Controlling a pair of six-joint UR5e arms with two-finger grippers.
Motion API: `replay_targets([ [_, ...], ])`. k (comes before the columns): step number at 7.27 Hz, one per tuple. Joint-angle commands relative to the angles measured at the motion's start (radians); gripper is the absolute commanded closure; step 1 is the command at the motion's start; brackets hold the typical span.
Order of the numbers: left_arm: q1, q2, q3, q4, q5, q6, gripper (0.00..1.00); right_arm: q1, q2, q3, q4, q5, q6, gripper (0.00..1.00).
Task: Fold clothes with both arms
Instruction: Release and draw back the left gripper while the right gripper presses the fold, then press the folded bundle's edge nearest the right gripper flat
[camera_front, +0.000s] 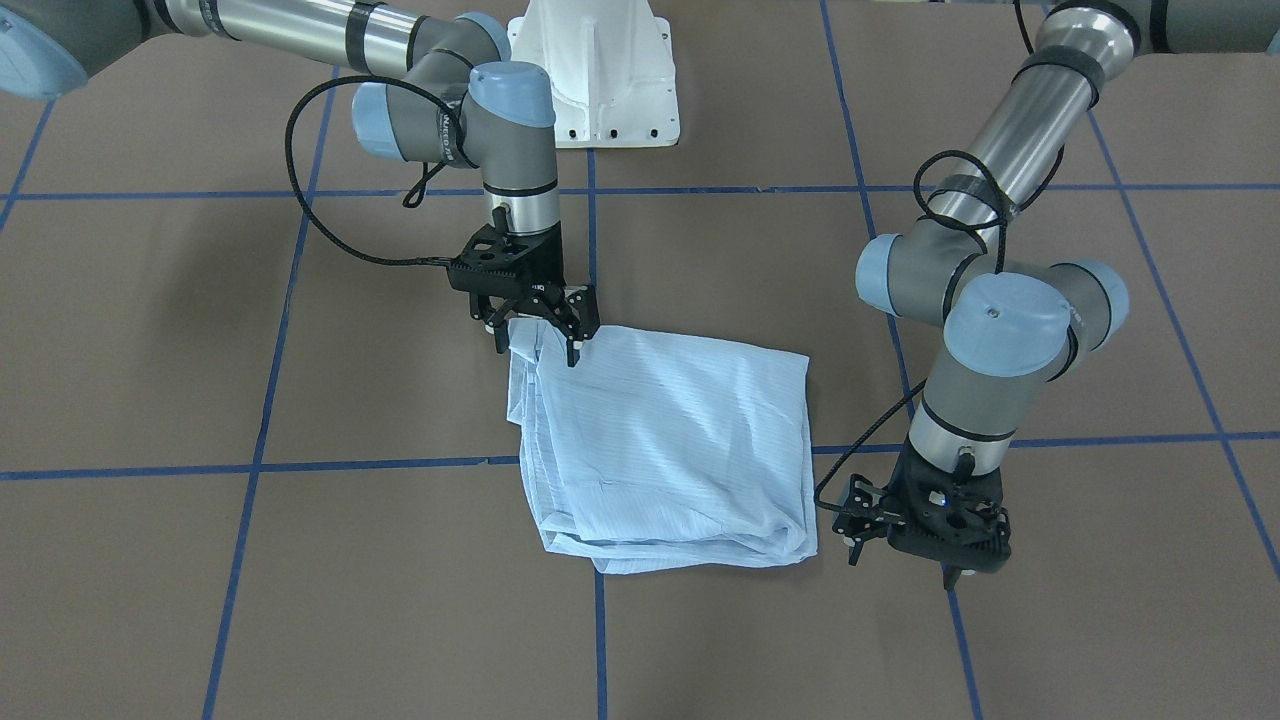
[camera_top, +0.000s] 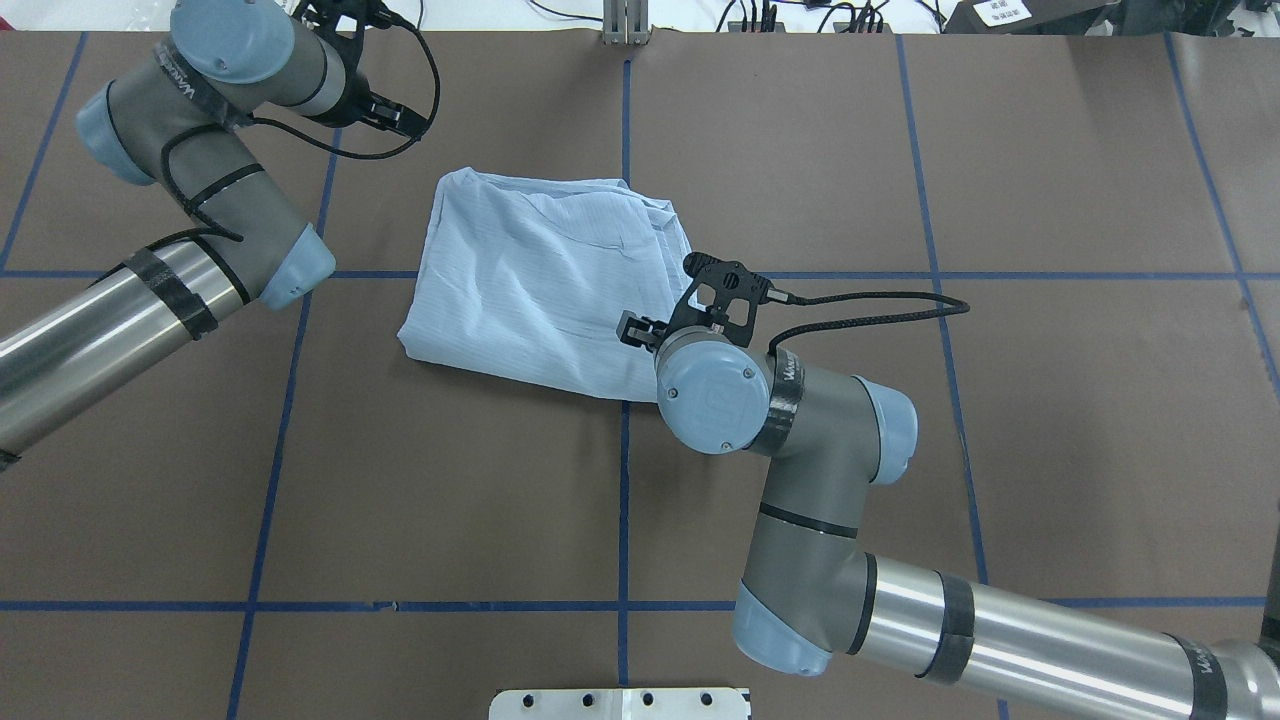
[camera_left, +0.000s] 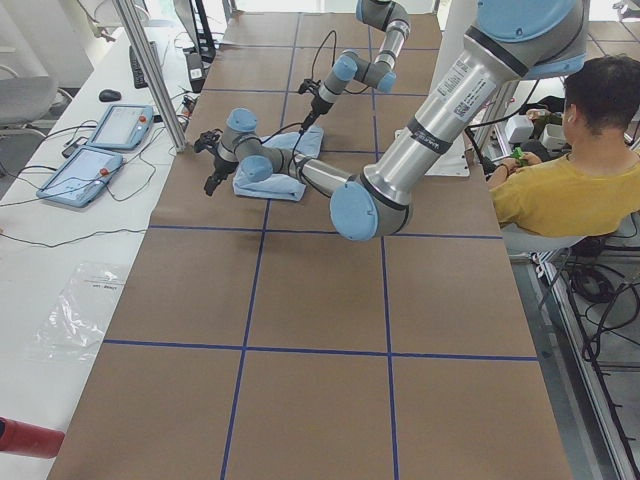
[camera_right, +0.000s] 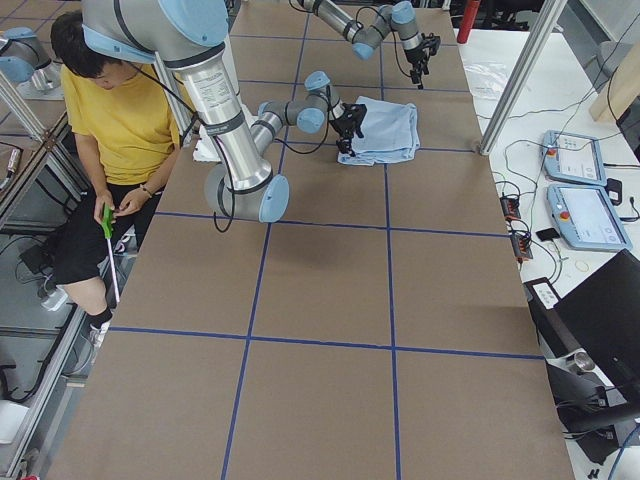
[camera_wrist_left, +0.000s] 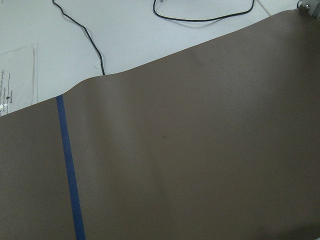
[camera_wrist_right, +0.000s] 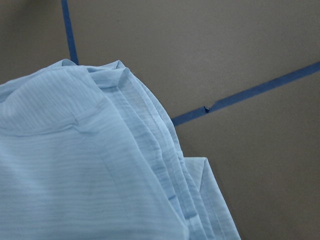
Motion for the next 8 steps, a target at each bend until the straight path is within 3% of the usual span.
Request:
replay_targets([
  [1, 0.000, 0.002, 0.000, 0.000, 0.000, -0.001, 0.00, -0.038, -0.019, -0.001, 0.000, -0.029, 0.009, 0.00],
  [6, 0.000, 0.002, -0.003, 0.000, 0.000, -0.001, 0.00, -0.038, -0.013, -0.010, 0.005, -0.029, 0.002, 0.00],
  [7, -0.002, 0.002, -0.005, 0.002, 0.000, -0.001, 0.00, -0.008, -0.007, 0.002, -0.001, -0.008, -0.011, 0.00],
  [8, -0.002, 0.015, -0.020, 0.002, -0.002, -0.001, 0.00, 0.055, 0.005, 0.011, -0.009, 0.082, -0.062, 0.00],
])
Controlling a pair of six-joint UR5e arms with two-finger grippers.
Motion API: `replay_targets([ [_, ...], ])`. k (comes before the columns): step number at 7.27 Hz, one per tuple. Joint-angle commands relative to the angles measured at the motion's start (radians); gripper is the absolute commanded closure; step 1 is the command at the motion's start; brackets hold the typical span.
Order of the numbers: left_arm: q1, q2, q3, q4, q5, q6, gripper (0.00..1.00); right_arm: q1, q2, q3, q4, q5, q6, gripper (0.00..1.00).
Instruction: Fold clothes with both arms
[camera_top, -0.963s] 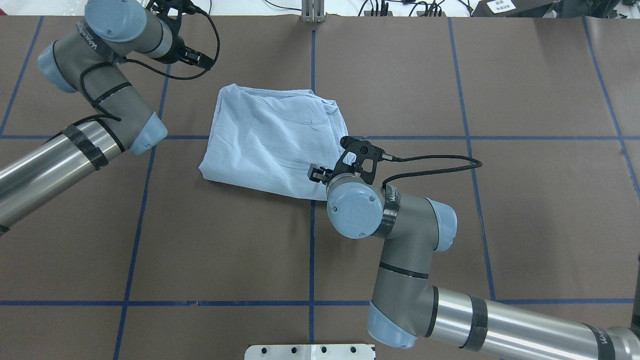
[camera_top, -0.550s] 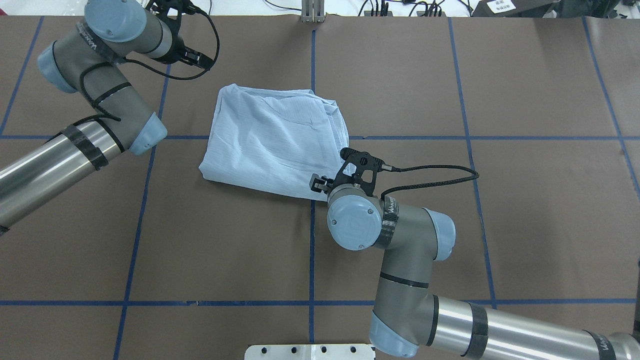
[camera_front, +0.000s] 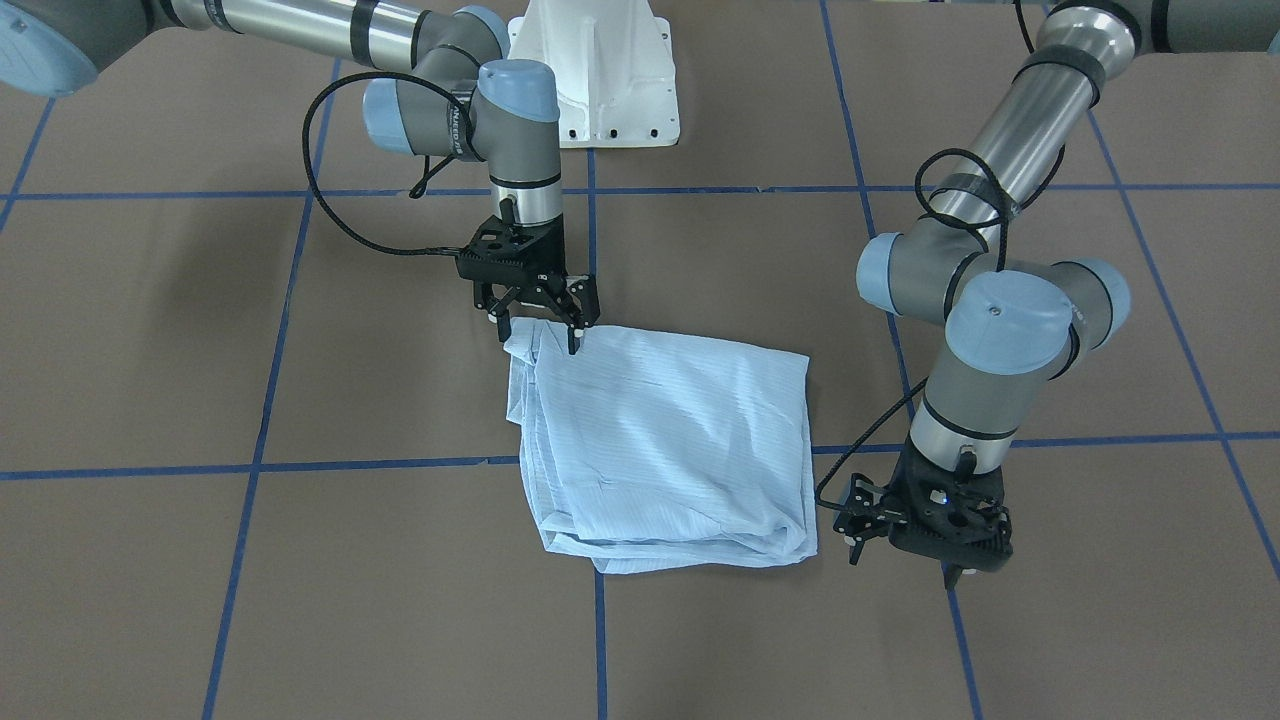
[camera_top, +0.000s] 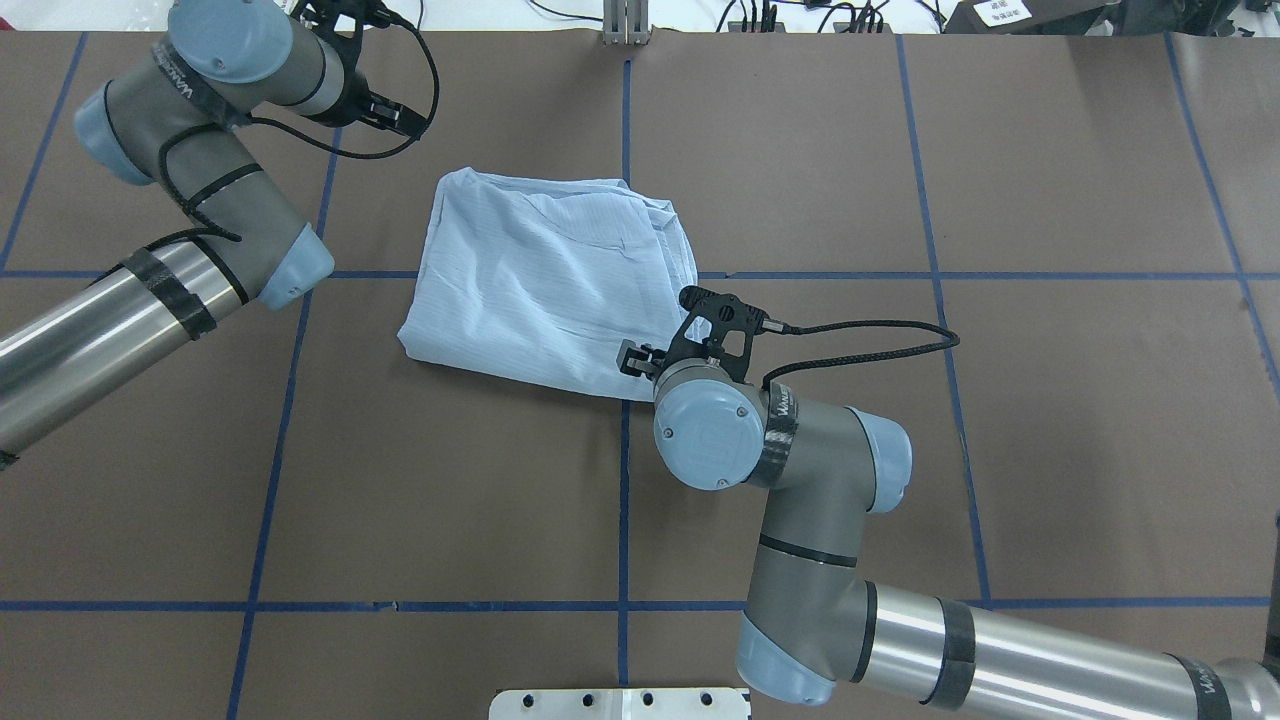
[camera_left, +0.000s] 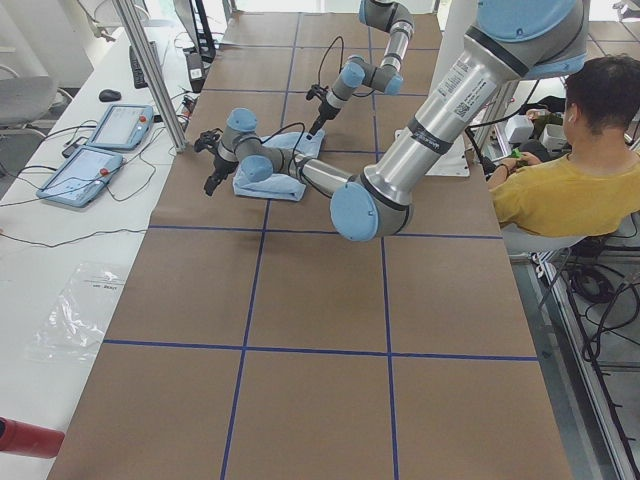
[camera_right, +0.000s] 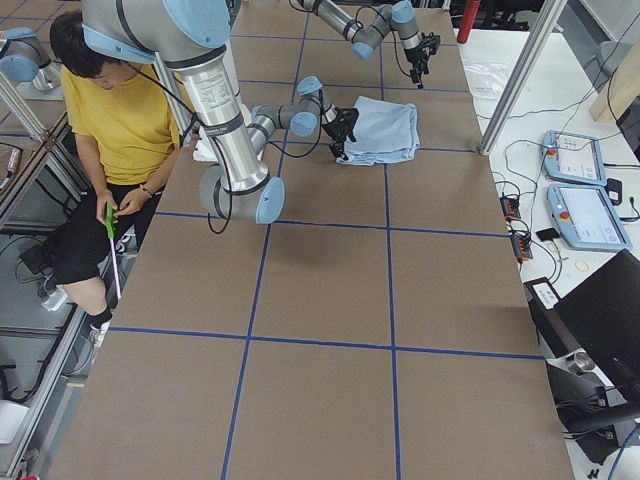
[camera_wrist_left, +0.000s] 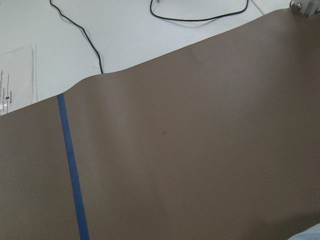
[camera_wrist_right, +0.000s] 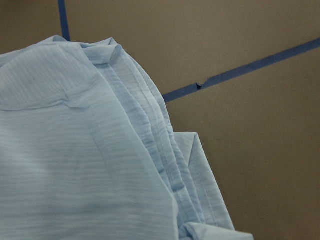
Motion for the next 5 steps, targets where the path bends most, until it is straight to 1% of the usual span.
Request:
replay_targets([
  [1, 0.000, 0.047, -0.059, 0.008, -0.038, 0.002, 0.00, 0.147, 0.011, 0.025, -0.010, 0.174, -0.124, 0.00],
  [2, -0.003, 0.096, -0.128, 0.014, -0.059, 0.003, 0.00, 0.248, 0.011, 0.030, -0.043, 0.295, -0.214, 0.00],
  [3, -0.013, 0.157, -0.197, 0.016, -0.072, 0.011, 0.00, 0.359, 0.003, 0.054, -0.112, 0.416, -0.355, 0.00],
  [4, -0.032, 0.215, -0.261, 0.030, -0.092, 0.085, 0.00, 0.464, -0.012, 0.085, -0.196, 0.520, -0.511, 0.00],
  [5, -0.068, 0.281, -0.327, 0.051, -0.127, 0.192, 0.00, 0.578, -0.040, 0.100, -0.251, 0.625, -0.684, 0.00],
])
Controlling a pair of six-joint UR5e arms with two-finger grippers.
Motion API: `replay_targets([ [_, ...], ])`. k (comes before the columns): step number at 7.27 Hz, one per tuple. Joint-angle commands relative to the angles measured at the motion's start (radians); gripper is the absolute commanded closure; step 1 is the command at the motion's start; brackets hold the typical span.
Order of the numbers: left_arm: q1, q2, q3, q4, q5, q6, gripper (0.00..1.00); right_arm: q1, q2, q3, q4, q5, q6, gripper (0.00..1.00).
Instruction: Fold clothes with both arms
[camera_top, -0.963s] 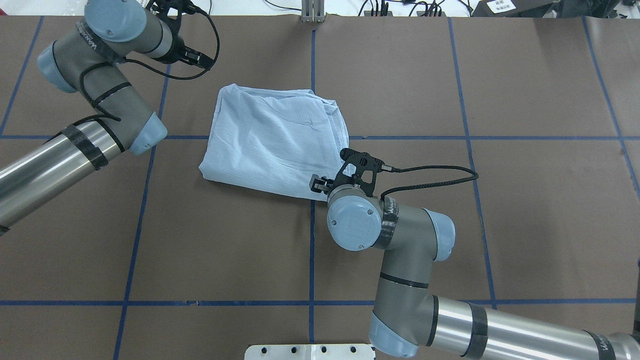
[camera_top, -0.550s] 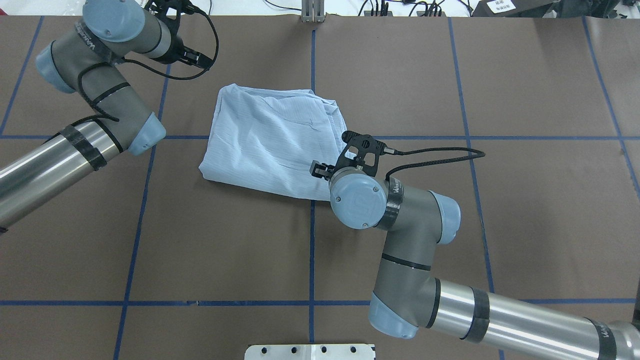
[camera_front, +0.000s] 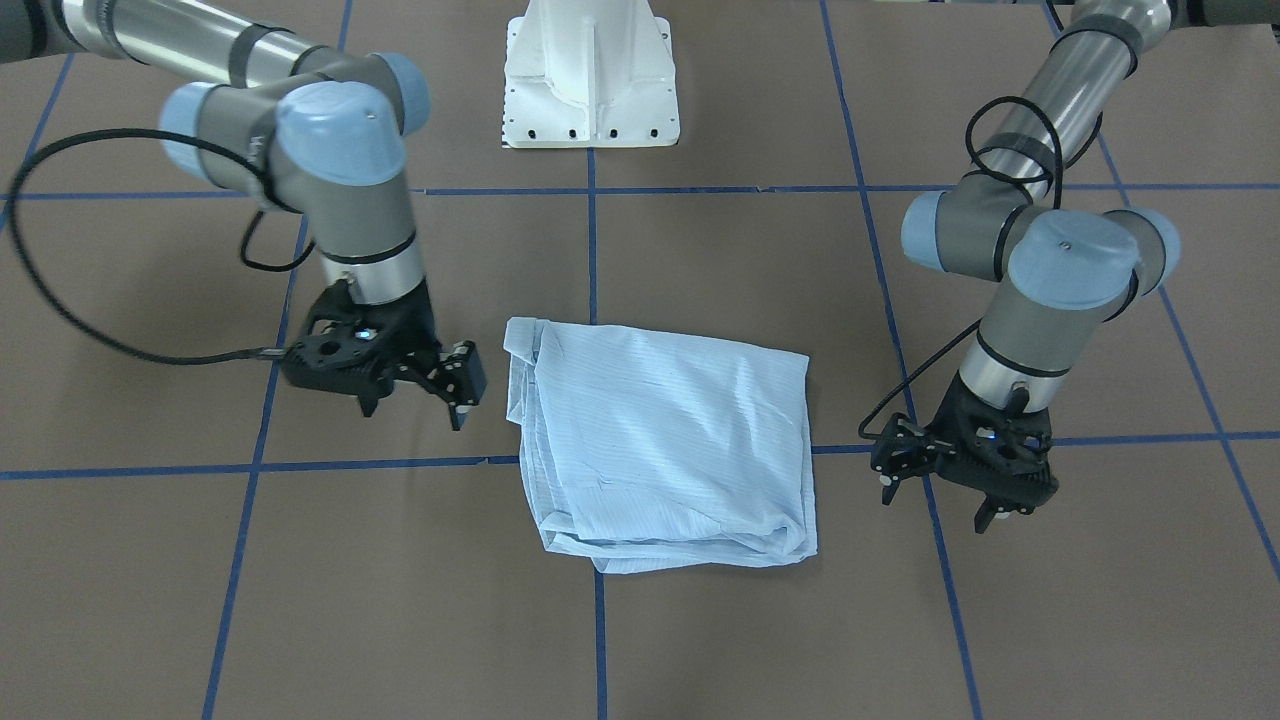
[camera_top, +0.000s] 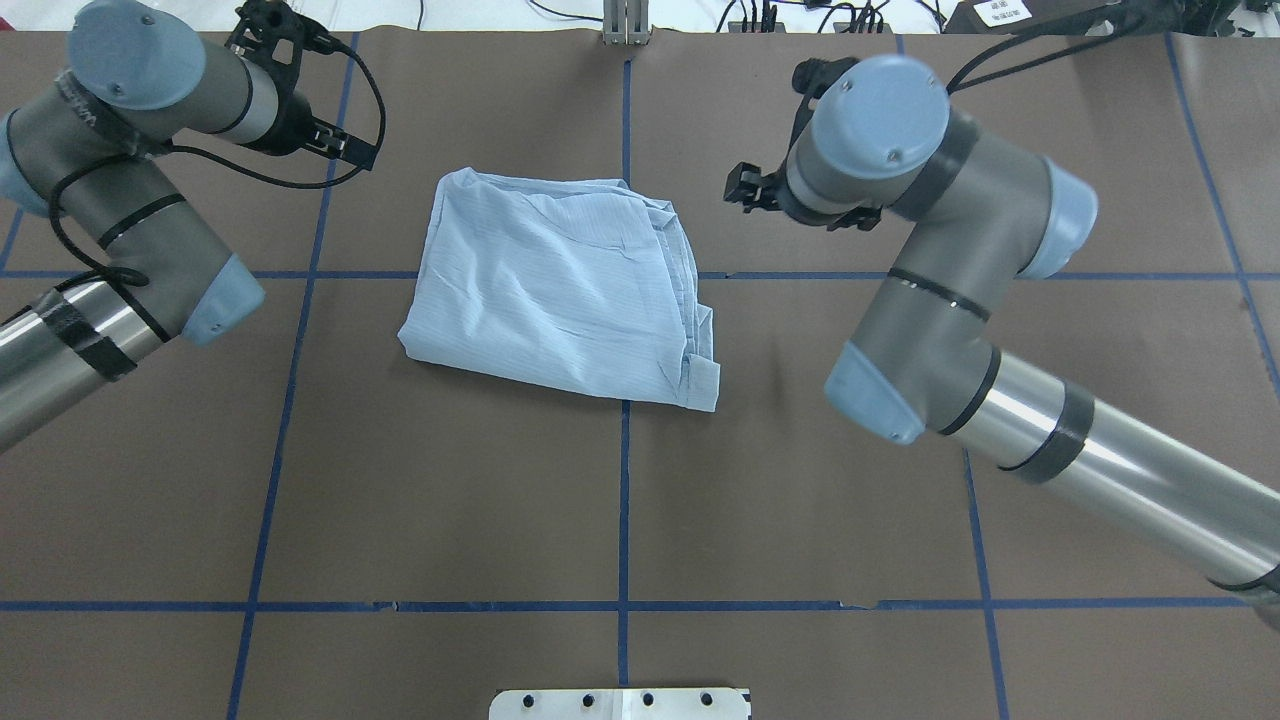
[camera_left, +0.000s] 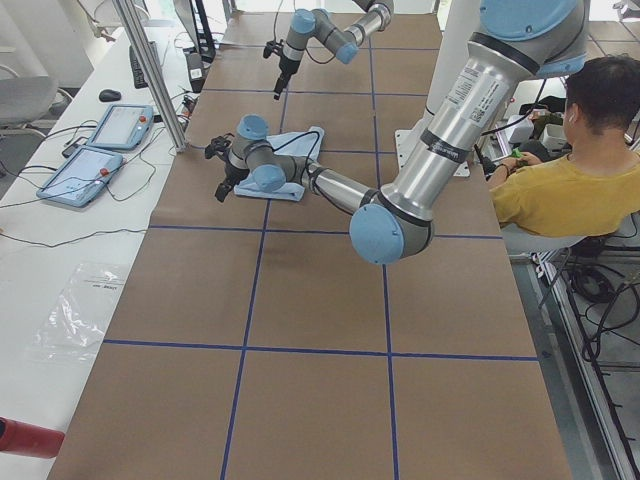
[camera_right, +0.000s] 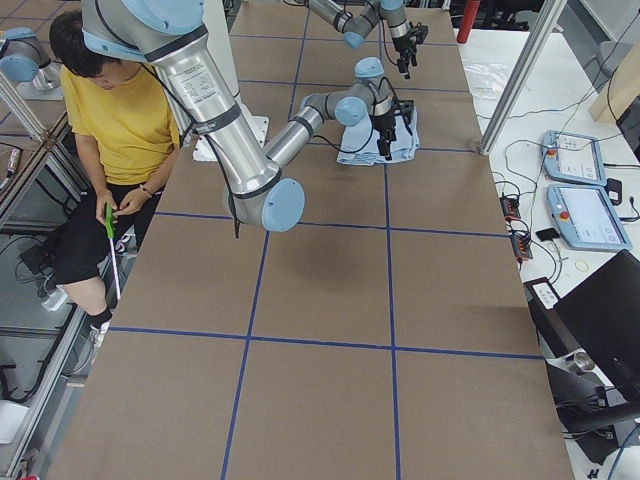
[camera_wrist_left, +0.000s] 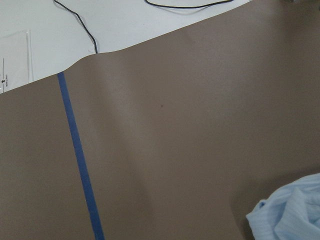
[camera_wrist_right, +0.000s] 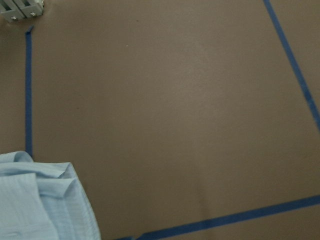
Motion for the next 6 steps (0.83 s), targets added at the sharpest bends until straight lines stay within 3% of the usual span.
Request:
replay_targets([
  [1, -0.082, 0.173, -0.153, 0.023, -0.112, 0.208, 0.00, 0.253, -0.087, 0.027, -0.096, 0.231, -0.412, 0.00],
  [3, -0.229, 0.326, -0.231, 0.023, -0.270, 0.424, 0.00, 0.396, -0.259, 0.047, -0.087, 0.277, -0.756, 0.00],
  [5, -0.396, 0.426, -0.227, 0.049, -0.359, 0.629, 0.00, 0.580, -0.432, 0.045, -0.085, 0.391, -1.116, 0.00],
  [6, -0.425, 0.478, -0.222, 0.053, -0.390, 0.637, 0.00, 0.652, -0.515, 0.044, -0.091, 0.439, -1.238, 0.00],
])
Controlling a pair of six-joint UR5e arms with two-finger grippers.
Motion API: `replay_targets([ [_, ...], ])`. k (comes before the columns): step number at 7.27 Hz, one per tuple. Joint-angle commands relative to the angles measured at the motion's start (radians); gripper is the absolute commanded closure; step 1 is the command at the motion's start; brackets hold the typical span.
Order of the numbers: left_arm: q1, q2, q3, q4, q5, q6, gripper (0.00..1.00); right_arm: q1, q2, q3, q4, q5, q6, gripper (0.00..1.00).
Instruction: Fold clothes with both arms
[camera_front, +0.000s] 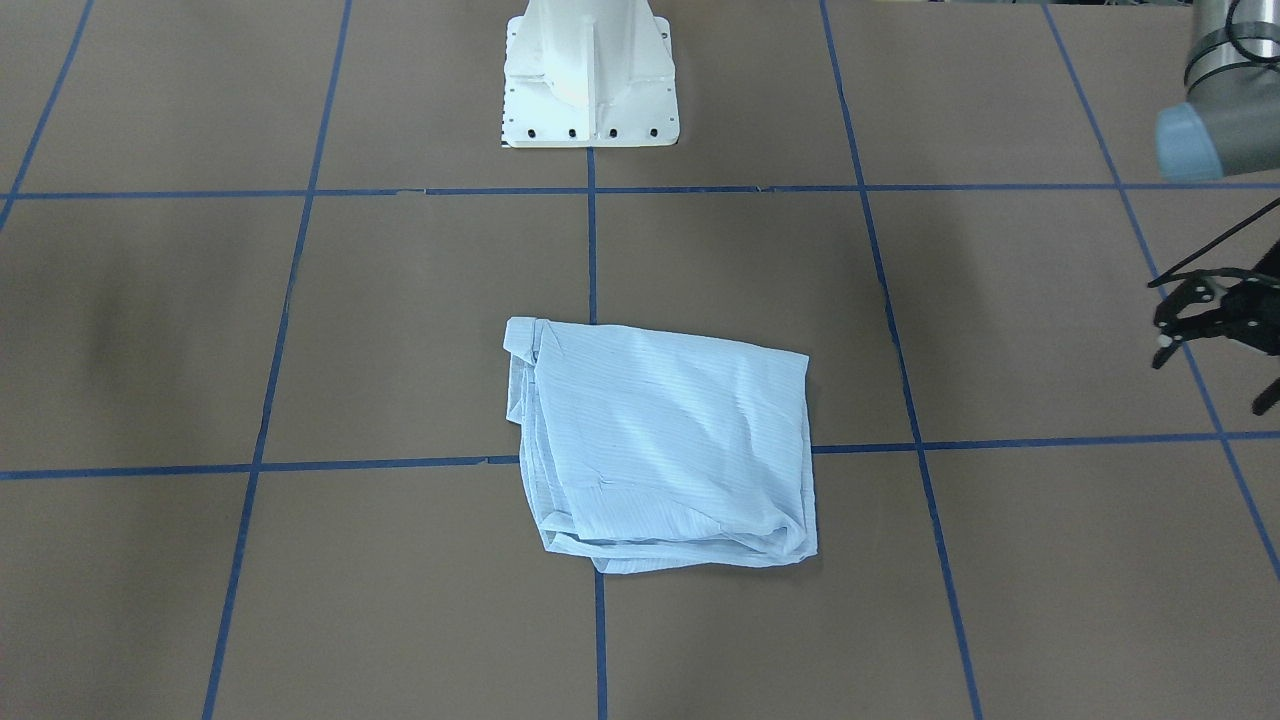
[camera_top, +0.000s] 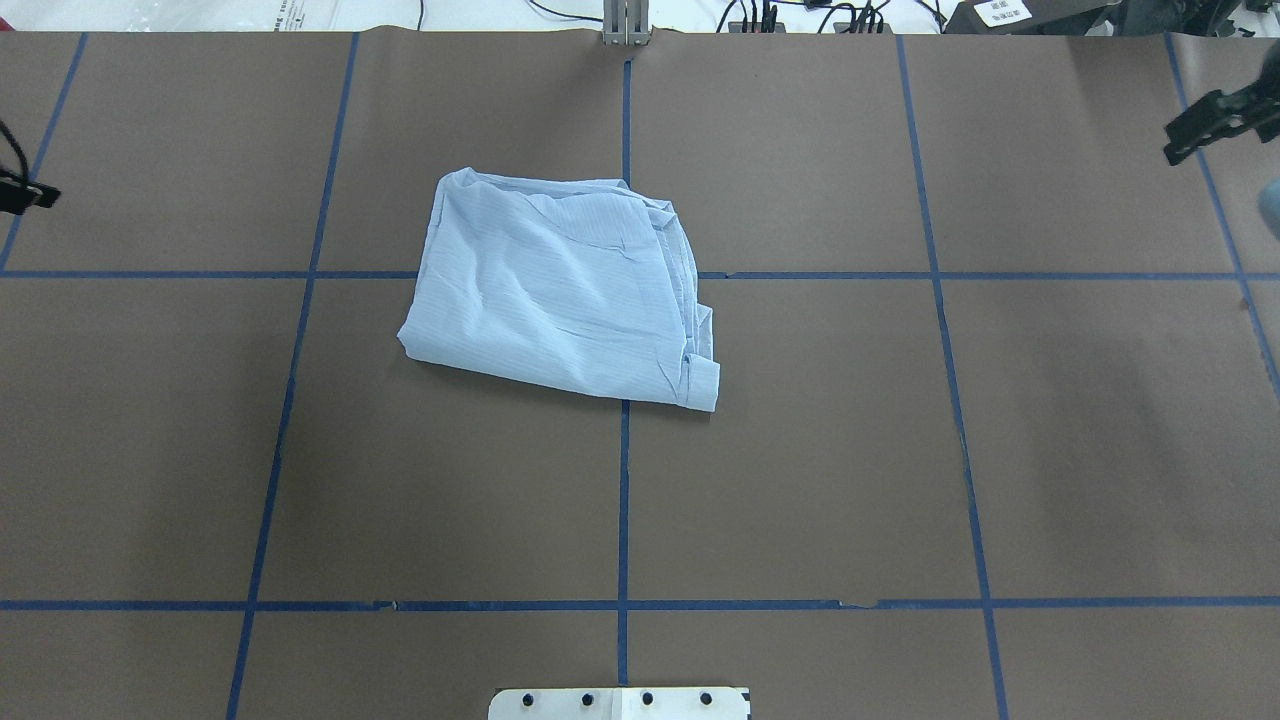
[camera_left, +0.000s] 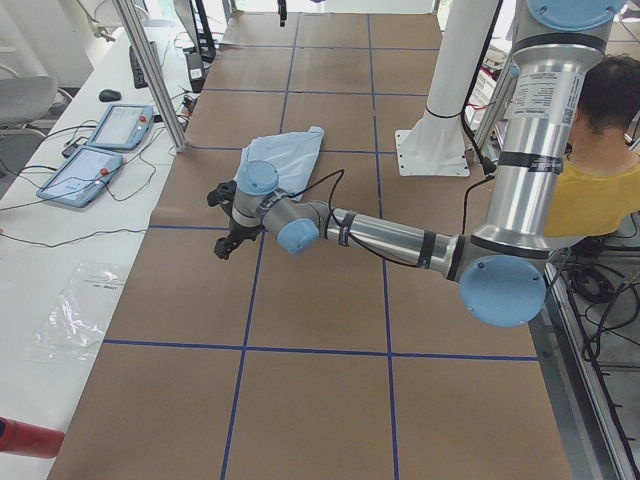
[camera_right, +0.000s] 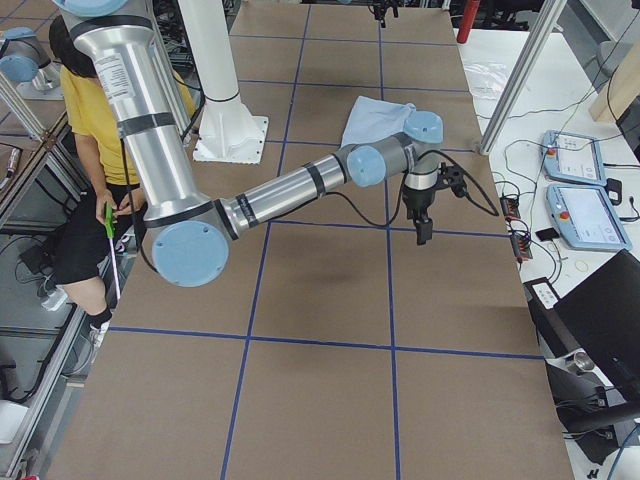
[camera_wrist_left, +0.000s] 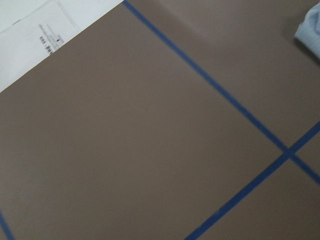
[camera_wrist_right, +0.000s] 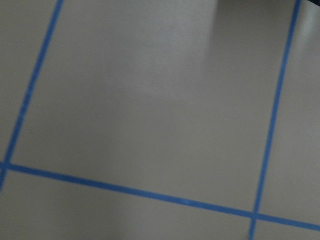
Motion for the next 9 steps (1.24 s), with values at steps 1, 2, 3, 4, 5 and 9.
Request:
replay_targets([
  [1, -0.066, 0.116, 0.007, 0.010, -0.040, 0.057, 0.00, 0.140, -0.215, 0.000, 0.005, 0.069, -0.224, 0.00],
  [2, -0.089, 0.135, 0.050, 0.004, -0.004, 0.049, 0.00, 0.156, -0.298, -0.003, 0.005, 0.062, -0.226, 0.00],
  [3, -0.127, 0.129, 0.058, 0.023, -0.008, 0.045, 0.00, 0.188, -0.330, -0.001, 0.005, 0.068, -0.218, 0.00],
  [4, -0.133, 0.126, 0.050, 0.110, -0.023, 0.046, 0.00, 0.197, -0.350, 0.009, 0.005, 0.070, -0.215, 0.00],
  [5, -0.156, 0.127, 0.039, 0.211, -0.122, 0.046, 0.00, 0.199, -0.363, 0.011, 0.005, 0.074, -0.215, 0.00],
  [9, -0.192, 0.146, -0.002, 0.356, -0.152, 0.055, 0.00, 0.199, -0.375, 0.011, 0.005, 0.102, -0.215, 0.00],
])
